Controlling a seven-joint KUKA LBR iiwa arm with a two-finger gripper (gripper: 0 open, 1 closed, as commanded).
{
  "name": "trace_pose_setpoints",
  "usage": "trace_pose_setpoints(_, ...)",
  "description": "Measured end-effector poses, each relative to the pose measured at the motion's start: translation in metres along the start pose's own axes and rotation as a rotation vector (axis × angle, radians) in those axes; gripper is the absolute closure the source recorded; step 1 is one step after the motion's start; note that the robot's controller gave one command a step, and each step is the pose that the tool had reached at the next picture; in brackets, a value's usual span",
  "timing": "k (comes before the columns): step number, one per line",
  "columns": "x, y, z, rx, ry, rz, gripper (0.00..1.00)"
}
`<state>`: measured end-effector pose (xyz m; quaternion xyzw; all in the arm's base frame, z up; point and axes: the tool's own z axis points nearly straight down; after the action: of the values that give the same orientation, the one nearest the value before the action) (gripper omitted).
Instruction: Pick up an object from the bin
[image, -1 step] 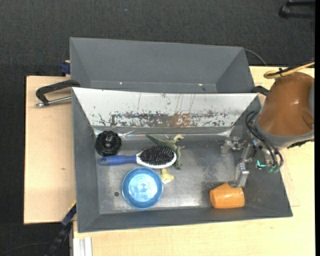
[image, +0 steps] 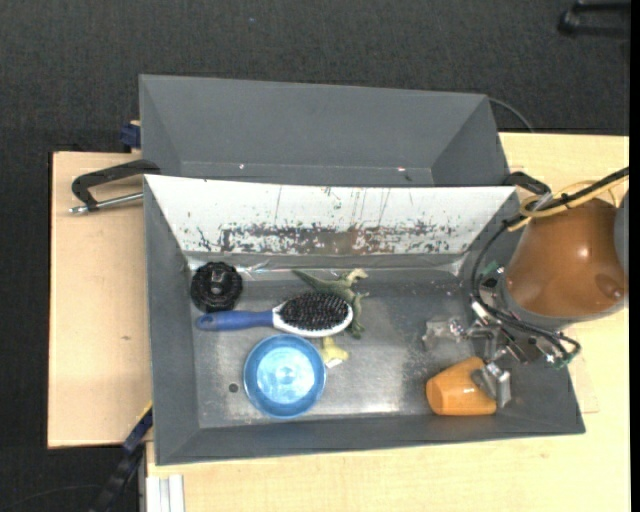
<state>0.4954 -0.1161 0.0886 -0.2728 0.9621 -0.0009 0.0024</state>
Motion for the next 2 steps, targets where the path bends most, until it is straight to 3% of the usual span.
trace_pose_setpoints(1, -0.0254, 0.0180, 0.0042, 0.020, -0.008, -0.468, 0.00)
trace_pose_setpoints(2, -0.0187, 0.0215, 0.0033, 0.010, -0.006, -0.700, 0.00)
